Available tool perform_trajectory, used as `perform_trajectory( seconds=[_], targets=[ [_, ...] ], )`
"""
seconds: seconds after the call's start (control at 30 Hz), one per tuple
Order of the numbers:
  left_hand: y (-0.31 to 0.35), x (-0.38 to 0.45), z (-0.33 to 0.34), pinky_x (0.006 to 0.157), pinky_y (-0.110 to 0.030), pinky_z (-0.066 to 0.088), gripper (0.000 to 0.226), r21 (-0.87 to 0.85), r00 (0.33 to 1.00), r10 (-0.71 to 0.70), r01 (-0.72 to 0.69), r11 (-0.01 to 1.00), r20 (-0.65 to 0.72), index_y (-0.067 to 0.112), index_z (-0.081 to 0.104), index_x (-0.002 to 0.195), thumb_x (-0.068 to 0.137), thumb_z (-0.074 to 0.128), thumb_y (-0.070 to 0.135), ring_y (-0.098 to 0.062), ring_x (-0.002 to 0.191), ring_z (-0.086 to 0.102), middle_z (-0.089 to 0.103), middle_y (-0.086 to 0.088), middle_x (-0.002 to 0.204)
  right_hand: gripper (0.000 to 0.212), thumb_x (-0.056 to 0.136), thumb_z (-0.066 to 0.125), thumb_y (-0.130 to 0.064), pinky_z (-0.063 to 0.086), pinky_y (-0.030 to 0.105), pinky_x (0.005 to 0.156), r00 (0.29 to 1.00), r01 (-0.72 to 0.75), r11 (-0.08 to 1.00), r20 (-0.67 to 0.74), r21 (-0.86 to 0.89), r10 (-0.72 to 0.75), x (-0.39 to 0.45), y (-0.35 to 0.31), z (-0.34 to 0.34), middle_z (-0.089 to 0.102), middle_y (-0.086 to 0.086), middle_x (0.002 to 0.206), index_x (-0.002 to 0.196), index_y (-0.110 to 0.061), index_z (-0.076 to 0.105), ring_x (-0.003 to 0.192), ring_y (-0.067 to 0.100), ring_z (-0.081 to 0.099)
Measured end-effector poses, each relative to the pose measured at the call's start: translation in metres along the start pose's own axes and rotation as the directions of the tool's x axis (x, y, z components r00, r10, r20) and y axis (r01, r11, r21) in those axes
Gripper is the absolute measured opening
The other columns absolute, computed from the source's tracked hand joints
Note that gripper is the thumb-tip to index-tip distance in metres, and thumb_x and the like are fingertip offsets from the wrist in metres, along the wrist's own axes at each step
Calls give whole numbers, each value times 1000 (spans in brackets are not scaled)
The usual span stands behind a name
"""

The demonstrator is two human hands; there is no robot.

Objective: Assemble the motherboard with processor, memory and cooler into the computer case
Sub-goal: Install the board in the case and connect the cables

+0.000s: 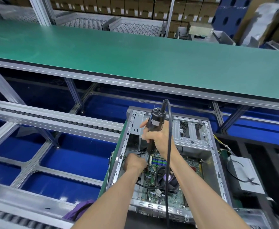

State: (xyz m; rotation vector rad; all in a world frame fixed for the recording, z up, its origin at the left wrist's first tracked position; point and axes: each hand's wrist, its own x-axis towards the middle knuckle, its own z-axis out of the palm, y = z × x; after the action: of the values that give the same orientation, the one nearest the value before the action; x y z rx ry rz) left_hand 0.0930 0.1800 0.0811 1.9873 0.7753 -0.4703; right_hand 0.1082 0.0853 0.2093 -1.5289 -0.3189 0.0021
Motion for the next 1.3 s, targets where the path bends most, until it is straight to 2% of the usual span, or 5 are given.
perform_trajectory(
  seconds=[0.23,0.37,0.5,0.77,1.3],
  targets=[
    [11,-9,-9,37,-17,34,15,-419,999,-26,42,907,45,11,67,96,87,55,9,-9,33,37,58,0,65,16,58,68,0,42,29,54,959,115,977,-276,180,-62,-20,-13,-28,53,8,52,70,-11,68,45,21,43],
    [17,-12,-12,31,-18,16,27,-780,945,-2,272,564,328,7,53,74,101,49,12,-6,30,20,36,6,43,28,64,59,9,39,29,53,877,231,884,-481,406,-8,-31,-22,-58,57,4,60,65,-18,67,42,19,42],
    [17,-19,-11,36,-23,34,32,-845,892,77,390,367,445,-4,61,85,104,49,18,-9,37,41,47,-1,50,30,63,55,7,41,27,54,783,309,790,-614,529,105,-51,-35,-90,48,7,74,86,-11,52,40,17,39],
    [25,-48,-4,82,-47,57,25,-861,831,286,378,341,478,-14,59,104,93,39,-4,-45,106,67,69,-32,109,19,71,46,-2,34,27,56,727,418,699,-675,580,125,-94,-62,-137,39,-3,48,83,-16,48,46,14,33],
    [44,-82,31,105,-52,43,61,-820,711,426,401,407,559,-19,47,129,74,20,-18,-47,120,59,57,-34,131,20,64,54,-3,39,29,61,621,451,735,-769,506,148,-123,-62,-164,40,-2,49,81,-14,52,44,14,36]
  ],
)
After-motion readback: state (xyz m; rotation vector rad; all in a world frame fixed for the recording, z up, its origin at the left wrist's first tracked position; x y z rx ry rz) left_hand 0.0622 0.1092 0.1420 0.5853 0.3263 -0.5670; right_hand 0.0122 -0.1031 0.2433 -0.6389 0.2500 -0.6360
